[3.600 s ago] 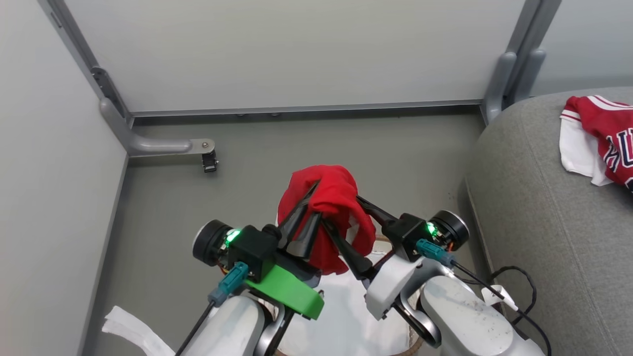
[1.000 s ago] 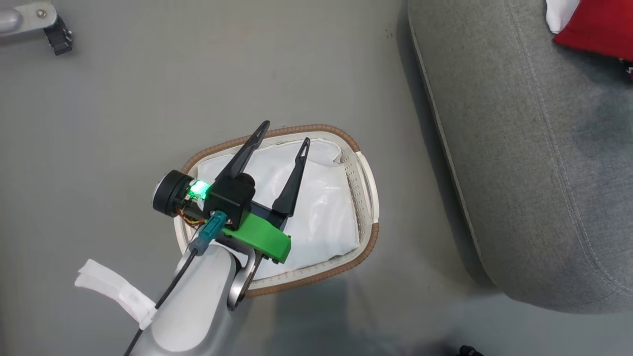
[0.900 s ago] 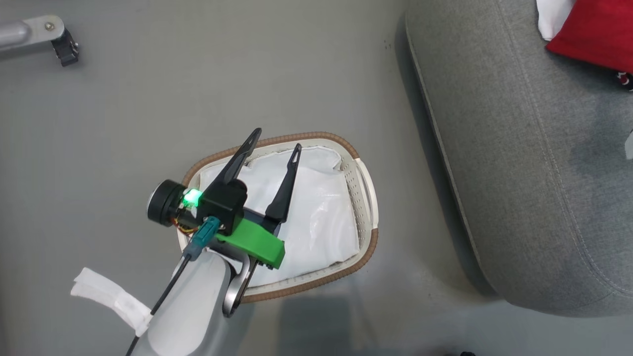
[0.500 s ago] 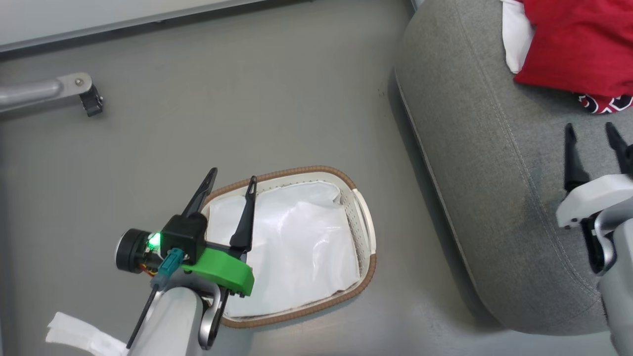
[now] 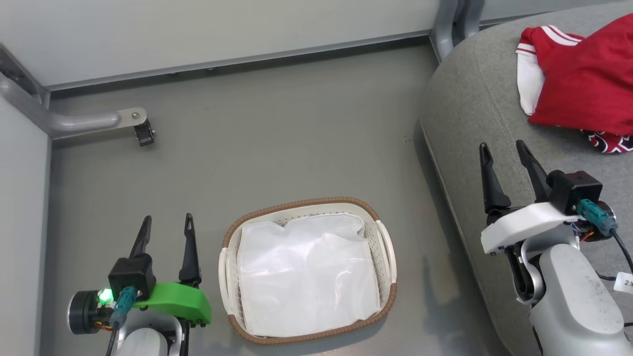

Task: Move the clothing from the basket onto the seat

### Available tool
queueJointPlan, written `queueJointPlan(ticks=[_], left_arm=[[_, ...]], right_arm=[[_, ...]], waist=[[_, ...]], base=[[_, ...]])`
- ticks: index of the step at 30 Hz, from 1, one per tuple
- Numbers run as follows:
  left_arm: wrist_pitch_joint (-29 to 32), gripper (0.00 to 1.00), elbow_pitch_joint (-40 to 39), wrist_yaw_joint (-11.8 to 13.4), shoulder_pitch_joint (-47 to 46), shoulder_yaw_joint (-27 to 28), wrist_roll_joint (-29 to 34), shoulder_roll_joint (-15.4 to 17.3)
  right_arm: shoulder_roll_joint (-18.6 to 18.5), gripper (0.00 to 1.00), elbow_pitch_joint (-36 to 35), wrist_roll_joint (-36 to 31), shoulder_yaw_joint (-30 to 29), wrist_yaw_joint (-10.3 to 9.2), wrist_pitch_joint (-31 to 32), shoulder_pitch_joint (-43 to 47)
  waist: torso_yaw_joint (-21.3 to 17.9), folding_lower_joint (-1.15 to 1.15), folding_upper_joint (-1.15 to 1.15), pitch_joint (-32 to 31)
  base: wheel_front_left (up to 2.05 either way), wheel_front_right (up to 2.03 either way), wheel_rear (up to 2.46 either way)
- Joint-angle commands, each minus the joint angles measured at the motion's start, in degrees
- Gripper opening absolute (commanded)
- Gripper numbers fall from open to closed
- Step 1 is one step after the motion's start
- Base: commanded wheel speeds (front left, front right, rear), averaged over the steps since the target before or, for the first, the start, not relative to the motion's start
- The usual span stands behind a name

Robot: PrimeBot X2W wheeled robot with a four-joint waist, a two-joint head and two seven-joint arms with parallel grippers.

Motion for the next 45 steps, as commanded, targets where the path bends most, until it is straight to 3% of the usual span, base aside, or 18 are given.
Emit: queueJointPlan(ticks=[1,7,22,23,28,45], left_arm=[[0.0,1.0,-0.2,0.4,1.2,0.7,0.4,0.0],[0.0,1.0,-0.1,0.6,4.0,3.5,1.2,0.0],[0.0,1.0,-1.8,-2.9,10.9,6.4,-2.3,-0.1],[0.0,0.0,-1.7,-2.7,10.3,6.2,-2.3,-0.1],[0.5,0.0,0.4,-2.7,10.3,6.2,-2.9,-0.6],[5.2,0.0,-1.2,-3.5,8.5,7.2,-21.4,-0.4]], right_arm=[[0.1,1.0,-0.5,-0.3,0.1,-0.08,-0.1,1.4],[1.3,1.0,-0.3,-1.2,0.2,-0.08,-0.1,5.0],[1.9,1.0,1.3,-1.3,1.3,-0.08,-0.1,12.2],[2.0,0.0,1.3,-1.1,1.3,0.0,0.0,11.8],[2.5,0.0,3.1,-0.5,1.1,0.0,0.4,12.8],[2.7,0.0,0.1,17.0,-1.1,-0.01,5.1,13.6]], waist=[[2.0,0.0,0.0,-2.2],[2.6,0.0,0.0,-4.6],[1.7,0.0,0.0,-8.9],[1.8,0.0,0.0,-8.8],[1.8,0.0,0.0,-8.9],[2.0,0.0,0.0,-9.3]], base=[[0.0,0.0,0.0],[0.0,0.0,0.0],[0.0,0.0,0.0],[0.0,0.0,0.0],[0.0,0.0,0.0],[0.0,0.0,0.0]])
